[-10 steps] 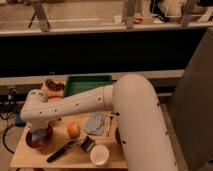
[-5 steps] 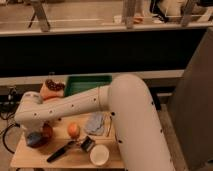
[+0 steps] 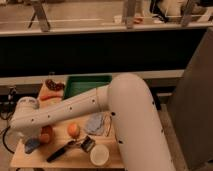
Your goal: Wipe red bowl with sponge
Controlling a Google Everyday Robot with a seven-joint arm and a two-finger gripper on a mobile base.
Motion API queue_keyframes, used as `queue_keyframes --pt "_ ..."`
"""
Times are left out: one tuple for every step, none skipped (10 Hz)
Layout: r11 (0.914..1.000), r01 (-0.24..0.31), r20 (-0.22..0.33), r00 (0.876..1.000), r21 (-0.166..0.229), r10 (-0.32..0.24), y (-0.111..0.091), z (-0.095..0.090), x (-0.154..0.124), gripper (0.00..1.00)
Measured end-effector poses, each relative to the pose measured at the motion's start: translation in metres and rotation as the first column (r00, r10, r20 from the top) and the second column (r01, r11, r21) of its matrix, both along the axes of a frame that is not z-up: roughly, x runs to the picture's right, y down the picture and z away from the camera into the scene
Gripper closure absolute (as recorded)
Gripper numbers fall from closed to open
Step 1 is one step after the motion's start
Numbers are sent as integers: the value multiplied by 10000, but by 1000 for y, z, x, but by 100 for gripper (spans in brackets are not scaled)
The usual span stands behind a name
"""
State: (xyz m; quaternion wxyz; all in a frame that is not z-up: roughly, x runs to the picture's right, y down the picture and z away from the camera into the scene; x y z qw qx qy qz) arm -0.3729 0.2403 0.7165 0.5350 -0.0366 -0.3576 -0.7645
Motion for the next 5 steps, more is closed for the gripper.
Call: queue_keyframes --pt "10000 -36 -99 9999 -39 36 3 -1 5 95" --pt "9999 -123 -277 9995 -39 121 5 -2 12 95" --pt "9998 -206 -502 9985 -26 205 6 -1 22 95" --pt "9995 -321 -764 9966 37 323 6 -1 33 95" --pt "9990 -438 -1030 9937 112 448 5 0 45 95"
